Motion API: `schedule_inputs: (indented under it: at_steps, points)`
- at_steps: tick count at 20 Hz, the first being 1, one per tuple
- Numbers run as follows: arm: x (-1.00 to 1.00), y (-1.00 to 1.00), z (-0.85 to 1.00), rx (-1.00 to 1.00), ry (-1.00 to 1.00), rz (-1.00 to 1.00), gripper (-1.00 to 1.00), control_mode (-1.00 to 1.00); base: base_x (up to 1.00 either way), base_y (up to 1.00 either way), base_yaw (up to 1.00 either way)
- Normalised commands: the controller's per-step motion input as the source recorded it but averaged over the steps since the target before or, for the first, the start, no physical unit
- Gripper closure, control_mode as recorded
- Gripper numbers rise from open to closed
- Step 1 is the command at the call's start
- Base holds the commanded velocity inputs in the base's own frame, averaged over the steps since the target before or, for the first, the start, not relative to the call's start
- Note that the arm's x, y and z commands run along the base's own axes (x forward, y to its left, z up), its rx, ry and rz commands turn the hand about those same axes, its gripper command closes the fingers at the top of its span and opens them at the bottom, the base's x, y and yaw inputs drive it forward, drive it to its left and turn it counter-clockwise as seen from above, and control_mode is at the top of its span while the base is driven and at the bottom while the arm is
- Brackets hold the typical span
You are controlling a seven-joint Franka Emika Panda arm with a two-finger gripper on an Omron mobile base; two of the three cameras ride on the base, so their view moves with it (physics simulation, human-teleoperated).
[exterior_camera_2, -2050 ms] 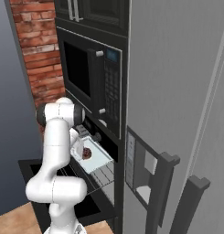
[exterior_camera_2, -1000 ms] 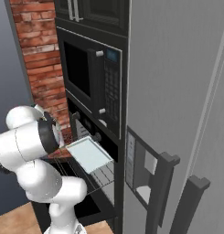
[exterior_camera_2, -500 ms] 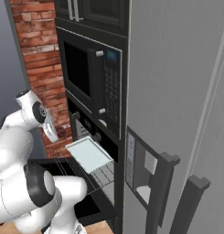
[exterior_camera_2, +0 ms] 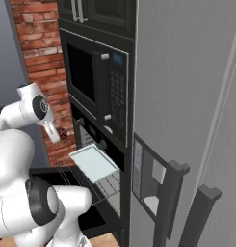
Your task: Take the baked cake out of the oven and place it on the plate for cooling. Then close the oven door.
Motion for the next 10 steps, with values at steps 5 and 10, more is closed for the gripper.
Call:
schedule_inputs:
  at_steps: [5, 10]
  points:
    - [0.00, 0.00, 0.00, 0.00, 0.00, 0.00, 1.00, 1.00, -0.74, -0.04, -0.02]
    - [0.00, 0.00, 0.00, 0.00, 0.00, 0.00, 1.00, 1.00, -1.00, -0.34, -0.07]
